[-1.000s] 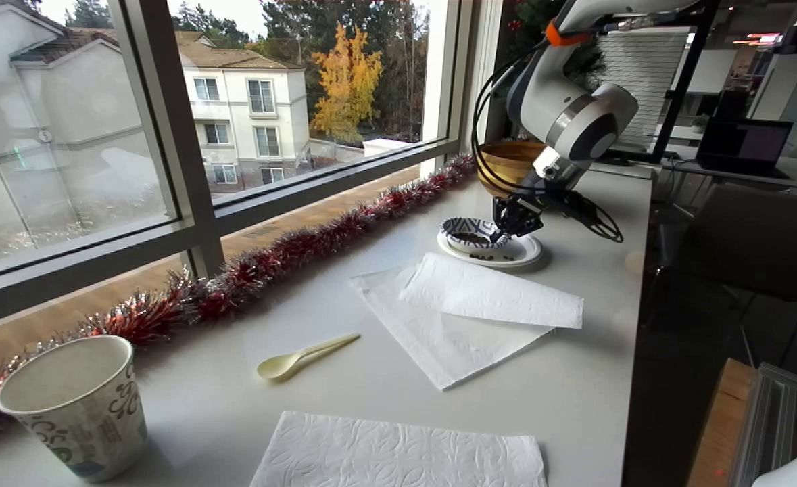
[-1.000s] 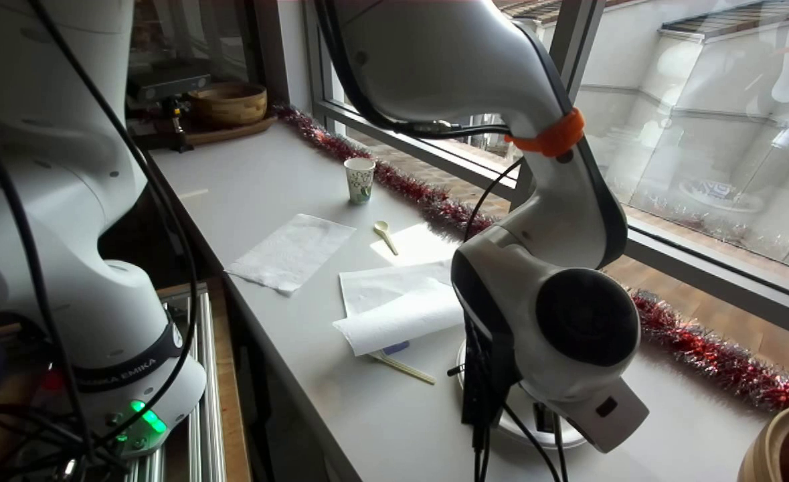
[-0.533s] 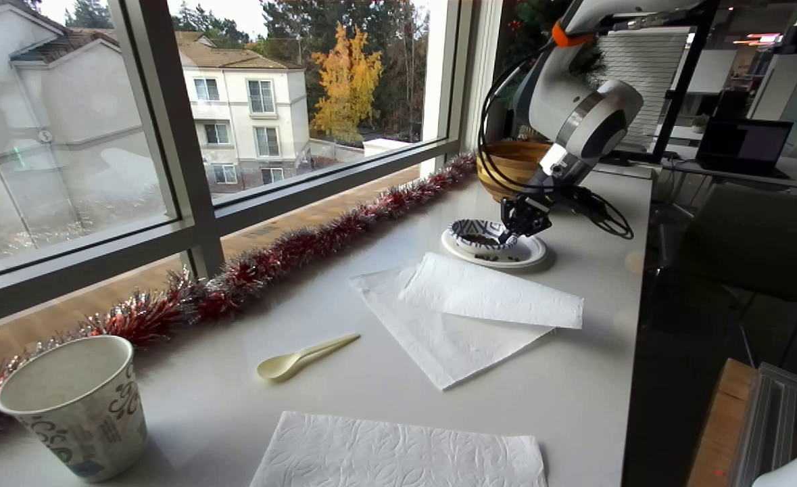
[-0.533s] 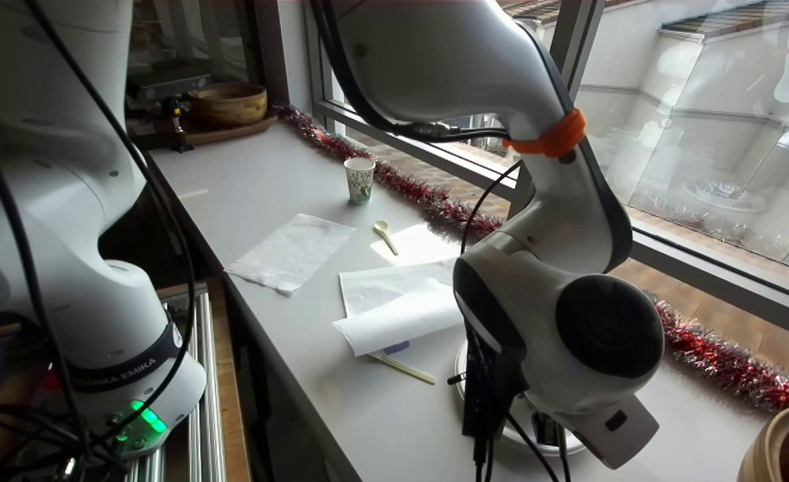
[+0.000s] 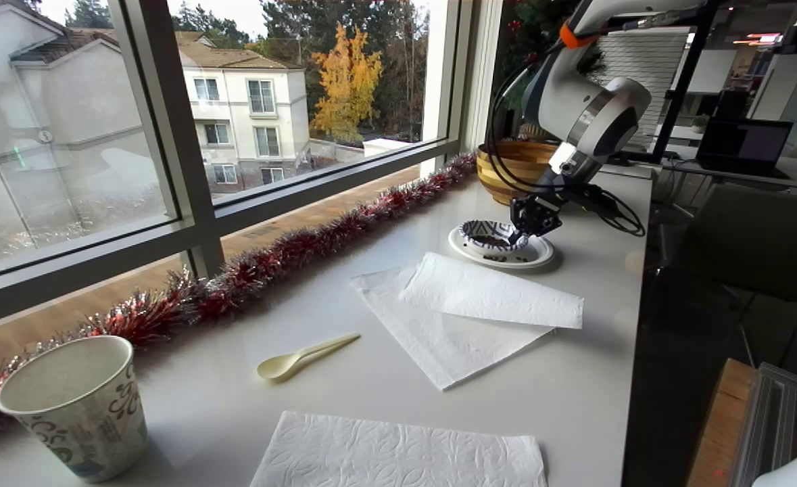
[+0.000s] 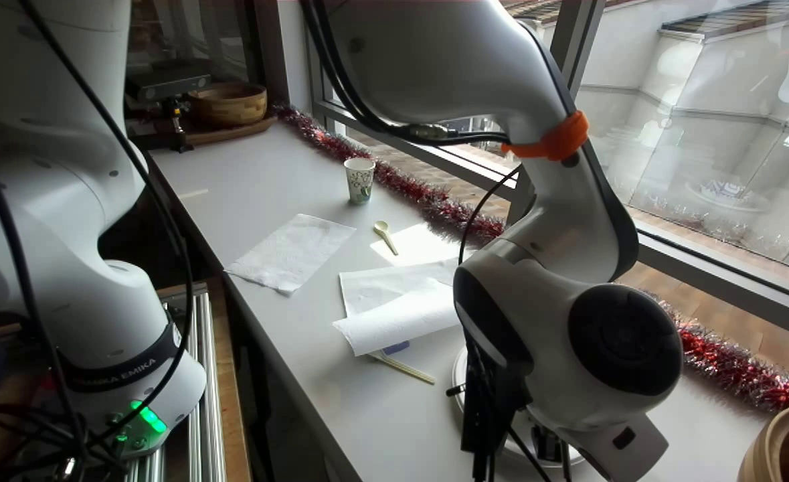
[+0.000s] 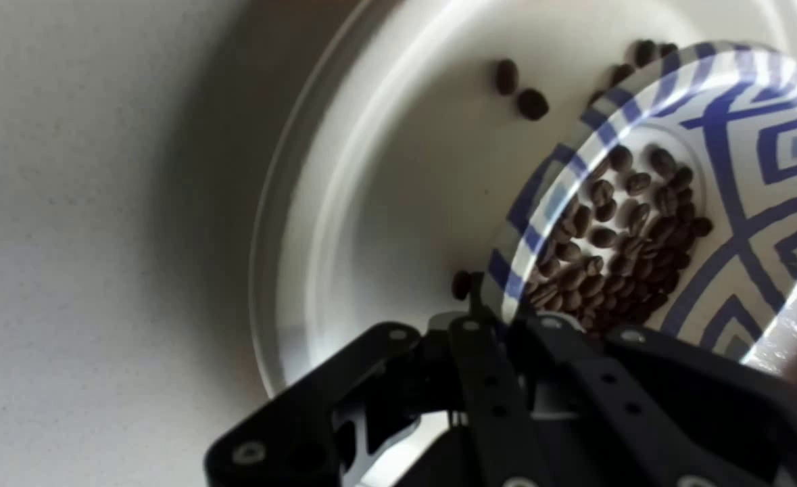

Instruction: Put the bowl on the white plate

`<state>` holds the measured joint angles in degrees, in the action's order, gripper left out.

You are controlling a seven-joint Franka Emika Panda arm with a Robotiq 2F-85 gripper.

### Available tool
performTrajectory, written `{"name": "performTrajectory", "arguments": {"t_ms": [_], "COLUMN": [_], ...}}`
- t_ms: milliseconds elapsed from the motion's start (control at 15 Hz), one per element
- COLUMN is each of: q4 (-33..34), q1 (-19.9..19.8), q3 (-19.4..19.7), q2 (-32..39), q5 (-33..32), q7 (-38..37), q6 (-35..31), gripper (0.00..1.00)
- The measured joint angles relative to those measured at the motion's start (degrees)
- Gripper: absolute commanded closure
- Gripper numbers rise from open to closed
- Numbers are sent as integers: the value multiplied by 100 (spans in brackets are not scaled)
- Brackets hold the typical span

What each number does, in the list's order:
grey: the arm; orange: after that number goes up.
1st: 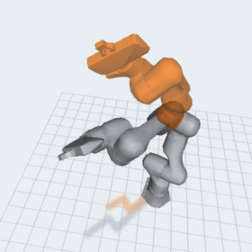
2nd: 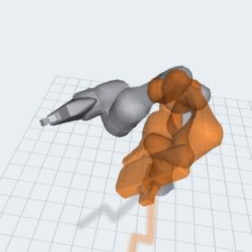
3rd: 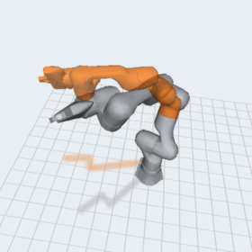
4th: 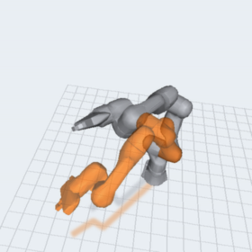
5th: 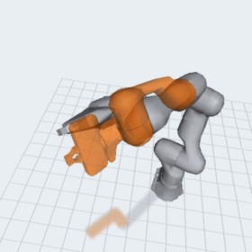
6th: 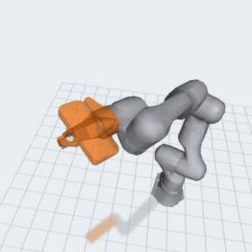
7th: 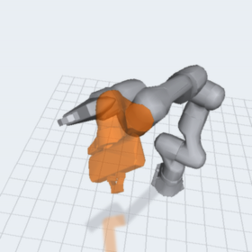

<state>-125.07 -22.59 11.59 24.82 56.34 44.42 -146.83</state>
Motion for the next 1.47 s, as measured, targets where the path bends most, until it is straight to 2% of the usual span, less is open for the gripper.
{"name": "performTrajectory", "arguments": {"t_ms": [1467], "q4": [-241], "q1": [-248], "q3": [350], "q2": [-323], "q5": [-306], "q7": [0], "q6": [160], "gripper": [99]}}
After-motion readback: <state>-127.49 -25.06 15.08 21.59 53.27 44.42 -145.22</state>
